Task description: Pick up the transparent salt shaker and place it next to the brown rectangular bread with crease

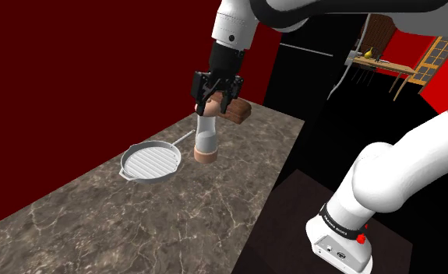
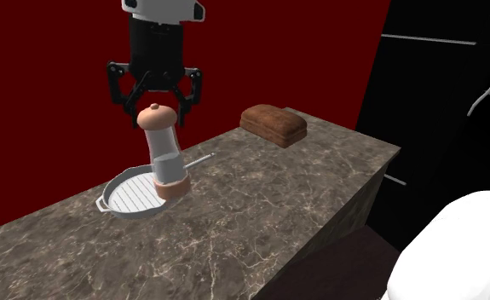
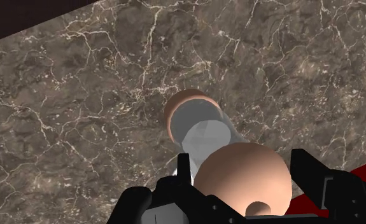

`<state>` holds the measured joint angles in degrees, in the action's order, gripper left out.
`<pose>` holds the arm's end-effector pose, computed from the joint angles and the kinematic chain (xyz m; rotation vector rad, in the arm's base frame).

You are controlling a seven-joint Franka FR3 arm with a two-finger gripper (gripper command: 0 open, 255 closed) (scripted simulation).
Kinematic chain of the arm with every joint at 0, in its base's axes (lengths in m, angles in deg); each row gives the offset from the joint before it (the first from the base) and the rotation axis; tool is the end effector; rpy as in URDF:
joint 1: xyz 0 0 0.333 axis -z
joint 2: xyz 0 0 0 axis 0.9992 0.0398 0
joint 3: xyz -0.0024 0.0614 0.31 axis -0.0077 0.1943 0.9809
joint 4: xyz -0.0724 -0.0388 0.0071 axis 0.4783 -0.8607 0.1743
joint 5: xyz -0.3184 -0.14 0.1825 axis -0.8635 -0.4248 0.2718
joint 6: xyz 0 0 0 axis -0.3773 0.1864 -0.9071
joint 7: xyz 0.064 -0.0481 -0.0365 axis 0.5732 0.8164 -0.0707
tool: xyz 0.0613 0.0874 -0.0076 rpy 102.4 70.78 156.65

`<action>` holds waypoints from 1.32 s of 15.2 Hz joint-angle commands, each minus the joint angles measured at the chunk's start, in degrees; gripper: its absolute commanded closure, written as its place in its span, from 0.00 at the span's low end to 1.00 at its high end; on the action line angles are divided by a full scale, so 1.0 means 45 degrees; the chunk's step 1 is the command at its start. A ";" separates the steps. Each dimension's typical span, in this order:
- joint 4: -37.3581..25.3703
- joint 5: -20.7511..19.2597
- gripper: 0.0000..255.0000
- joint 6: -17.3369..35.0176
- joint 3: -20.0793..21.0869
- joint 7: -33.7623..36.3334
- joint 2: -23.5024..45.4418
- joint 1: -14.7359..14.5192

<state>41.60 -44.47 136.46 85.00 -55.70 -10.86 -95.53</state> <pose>0.3793 0.2609 0.5733 -2.9756 0.1008 -0.0508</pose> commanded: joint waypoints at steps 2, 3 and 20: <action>-0.0549 -0.0062 1.00 -0.0502 -0.0045 0.0079 0.0047 0.0029; -0.0734 -0.0082 1.00 -0.0668 -0.0060 0.0106 0.0064 0.0038; -0.3401 -0.0679 1.00 -0.2349 -0.0956 -0.0823 0.1321 0.0652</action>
<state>26.32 -47.16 125.30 81.48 -58.00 -5.78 -93.12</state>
